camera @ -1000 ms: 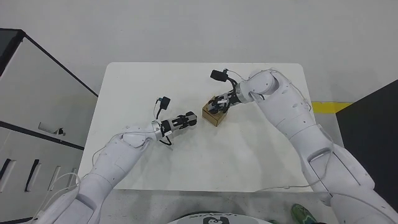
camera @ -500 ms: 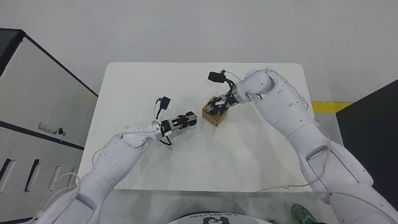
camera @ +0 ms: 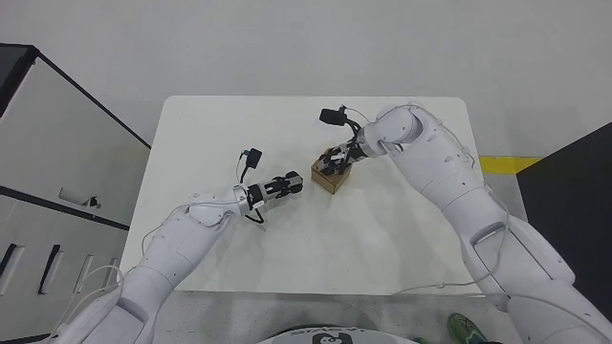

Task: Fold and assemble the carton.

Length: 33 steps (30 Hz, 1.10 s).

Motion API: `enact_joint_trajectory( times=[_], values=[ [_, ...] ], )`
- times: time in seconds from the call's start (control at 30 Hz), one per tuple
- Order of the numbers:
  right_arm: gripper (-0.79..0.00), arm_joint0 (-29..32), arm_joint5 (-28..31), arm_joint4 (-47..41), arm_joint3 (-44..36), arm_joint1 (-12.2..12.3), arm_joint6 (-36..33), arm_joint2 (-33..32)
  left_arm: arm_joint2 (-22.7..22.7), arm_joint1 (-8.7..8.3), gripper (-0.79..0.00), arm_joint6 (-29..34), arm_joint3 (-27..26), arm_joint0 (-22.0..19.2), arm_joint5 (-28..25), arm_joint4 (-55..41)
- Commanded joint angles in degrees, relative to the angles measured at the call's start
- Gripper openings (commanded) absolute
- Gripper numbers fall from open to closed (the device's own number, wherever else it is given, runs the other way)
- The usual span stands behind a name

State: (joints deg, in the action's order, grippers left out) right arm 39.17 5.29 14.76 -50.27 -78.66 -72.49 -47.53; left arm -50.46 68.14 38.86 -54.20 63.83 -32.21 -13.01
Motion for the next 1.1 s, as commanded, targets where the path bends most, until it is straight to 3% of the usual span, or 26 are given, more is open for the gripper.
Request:
enact_joint_trajectory(
  times=[0.0,1.07],
  values=[
    [-0.785,0.2,-0.1,0.1,-0.5,0.2,-0.2,-0.2,0.0,0.0,-0.785,0.0,0.0,0.0,0.0,0.0],
    [-0.785,0.9,-1.6,0.1,-1.1,0.6,-0.3,0.9,0.0,0.0,-0.785,0.0,0.0,0.0,0.0,0.0]
  ],
)
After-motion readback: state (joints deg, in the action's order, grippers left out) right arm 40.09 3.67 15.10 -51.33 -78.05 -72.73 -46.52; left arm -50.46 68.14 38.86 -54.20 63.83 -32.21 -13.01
